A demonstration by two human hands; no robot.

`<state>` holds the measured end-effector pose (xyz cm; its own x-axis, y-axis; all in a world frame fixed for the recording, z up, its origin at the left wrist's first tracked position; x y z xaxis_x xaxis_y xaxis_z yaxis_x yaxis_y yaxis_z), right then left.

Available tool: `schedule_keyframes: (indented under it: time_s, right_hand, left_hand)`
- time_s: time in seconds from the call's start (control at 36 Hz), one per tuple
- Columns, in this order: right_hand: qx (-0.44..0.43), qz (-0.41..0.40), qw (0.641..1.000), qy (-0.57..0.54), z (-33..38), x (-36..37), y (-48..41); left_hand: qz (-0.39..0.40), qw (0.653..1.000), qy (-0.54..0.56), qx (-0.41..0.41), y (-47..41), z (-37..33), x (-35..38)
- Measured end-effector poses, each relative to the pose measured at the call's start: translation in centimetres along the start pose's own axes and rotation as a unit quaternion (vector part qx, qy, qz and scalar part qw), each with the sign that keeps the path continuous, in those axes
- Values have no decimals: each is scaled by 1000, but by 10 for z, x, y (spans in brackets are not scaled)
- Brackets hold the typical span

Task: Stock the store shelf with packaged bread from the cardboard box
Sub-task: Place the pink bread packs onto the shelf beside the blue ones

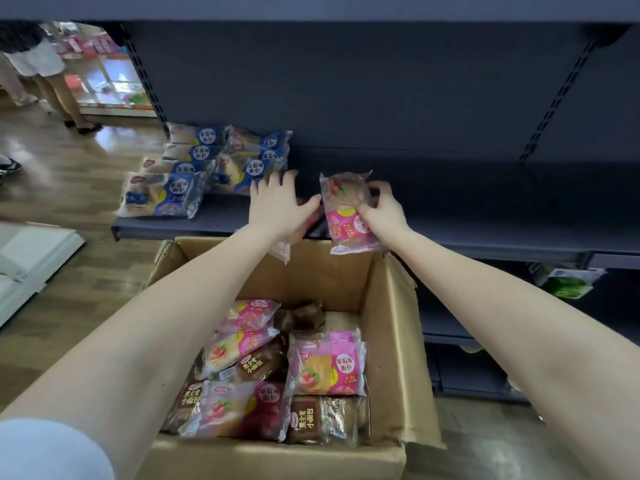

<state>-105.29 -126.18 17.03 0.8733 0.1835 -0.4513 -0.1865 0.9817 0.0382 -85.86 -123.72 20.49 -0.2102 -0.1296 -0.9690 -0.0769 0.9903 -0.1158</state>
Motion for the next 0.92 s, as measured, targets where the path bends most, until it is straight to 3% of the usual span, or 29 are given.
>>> schedule_keyframes:
  time_s: [0.14,0.31,0.39,0.69,0.78,0.92]
  right_hand:
    - [-63,-14,998,-3,18,-16,5]
    - [-105,55,992,49,36,-19,10]
    - [-119,73,989,51,38,-20,15]
    - [-142,103,982,76,30,-14,30]
    - [-155,93,980,88,33,-14,34]
    - [-218,9,958,184,43,-16,39]
  left_hand:
    - [19,992,123,23,-9,-9,-22]
    - [68,967,244,40,-6,-28,-38]
    - [112,958,260,35,-1,-31,-31]
    - [104,921,376,-15,16,-16,-19]
    - [95,914,392,-39,19,-12,-19]
    - [59,895,433,-88,19,-4,-19]
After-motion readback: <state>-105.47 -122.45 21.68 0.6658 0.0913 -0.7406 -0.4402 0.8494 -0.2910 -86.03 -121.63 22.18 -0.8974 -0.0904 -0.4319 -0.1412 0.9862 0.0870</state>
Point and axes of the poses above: each hand's wrist, its own y-axis away from the middle knuckle, its own x-axis out of the palm, z = x × y, the point moved 6 cm from there along -y, towards the middle knuckle, and after that the axes turned 9 degrees about z, right-handed, at the moved point
